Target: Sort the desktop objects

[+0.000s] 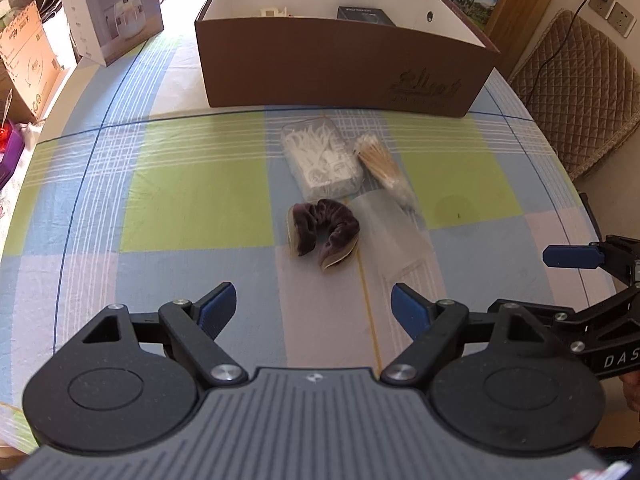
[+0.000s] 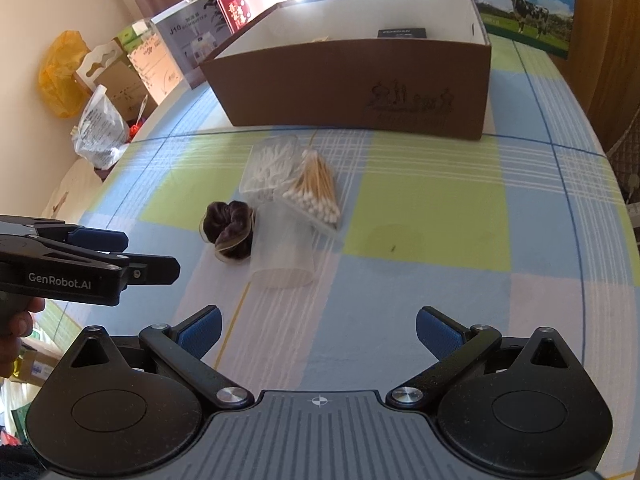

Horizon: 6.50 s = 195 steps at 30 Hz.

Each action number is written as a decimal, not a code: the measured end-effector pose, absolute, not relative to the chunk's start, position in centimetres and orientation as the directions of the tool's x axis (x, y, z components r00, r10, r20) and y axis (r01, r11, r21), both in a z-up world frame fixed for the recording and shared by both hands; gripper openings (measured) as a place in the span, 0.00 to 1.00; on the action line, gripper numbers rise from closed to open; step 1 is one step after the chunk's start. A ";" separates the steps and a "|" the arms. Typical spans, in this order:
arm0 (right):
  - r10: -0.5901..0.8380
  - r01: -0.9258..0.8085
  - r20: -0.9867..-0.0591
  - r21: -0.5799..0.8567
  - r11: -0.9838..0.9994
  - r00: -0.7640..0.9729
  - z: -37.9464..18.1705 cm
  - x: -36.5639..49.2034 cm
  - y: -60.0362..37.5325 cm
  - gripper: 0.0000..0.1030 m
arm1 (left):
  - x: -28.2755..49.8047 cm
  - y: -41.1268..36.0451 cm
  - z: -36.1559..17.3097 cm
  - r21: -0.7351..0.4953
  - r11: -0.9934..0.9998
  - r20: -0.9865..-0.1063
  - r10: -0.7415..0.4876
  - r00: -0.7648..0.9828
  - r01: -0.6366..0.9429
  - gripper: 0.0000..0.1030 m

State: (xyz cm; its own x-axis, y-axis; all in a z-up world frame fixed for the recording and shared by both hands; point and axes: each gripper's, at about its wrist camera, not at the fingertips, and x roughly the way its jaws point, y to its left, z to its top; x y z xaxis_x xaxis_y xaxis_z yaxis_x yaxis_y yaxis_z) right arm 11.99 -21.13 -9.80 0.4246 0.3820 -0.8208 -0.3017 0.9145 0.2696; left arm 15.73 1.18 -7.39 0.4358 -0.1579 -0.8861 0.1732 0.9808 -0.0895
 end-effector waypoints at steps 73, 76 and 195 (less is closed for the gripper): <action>0.365 -0.474 -0.859 0.169 0.864 0.359 -15.1 16.9 -13.6 0.48 | 21.9 8.0 -12.7 -0.093 0.975 -0.908 -0.165 0.384 0.200 0.28; 0.363 -0.464 -0.864 0.177 0.868 0.350 -15.0 16.2 -15.0 0.48 | 22.0 8.0 -12.6 -0.112 0.972 -0.900 -0.186 0.394 0.204 0.37; 0.358 -0.337 -0.640 0.160 0.928 0.680 -2.0 32.0 -19.1 0.48 | 35.5 1.0 -1.5 -0.021 0.930 -0.712 -0.272 0.647 0.368 0.20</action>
State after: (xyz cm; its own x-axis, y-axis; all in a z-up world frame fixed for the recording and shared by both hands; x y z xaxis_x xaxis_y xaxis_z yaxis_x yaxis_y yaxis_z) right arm 31.99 -19.11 -1.96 0.6802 0.3578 -0.6398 -0.3371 0.9277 0.1604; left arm 35.52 1.02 -1.52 0.6473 -0.2717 -0.7122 0.3676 0.9298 -0.0205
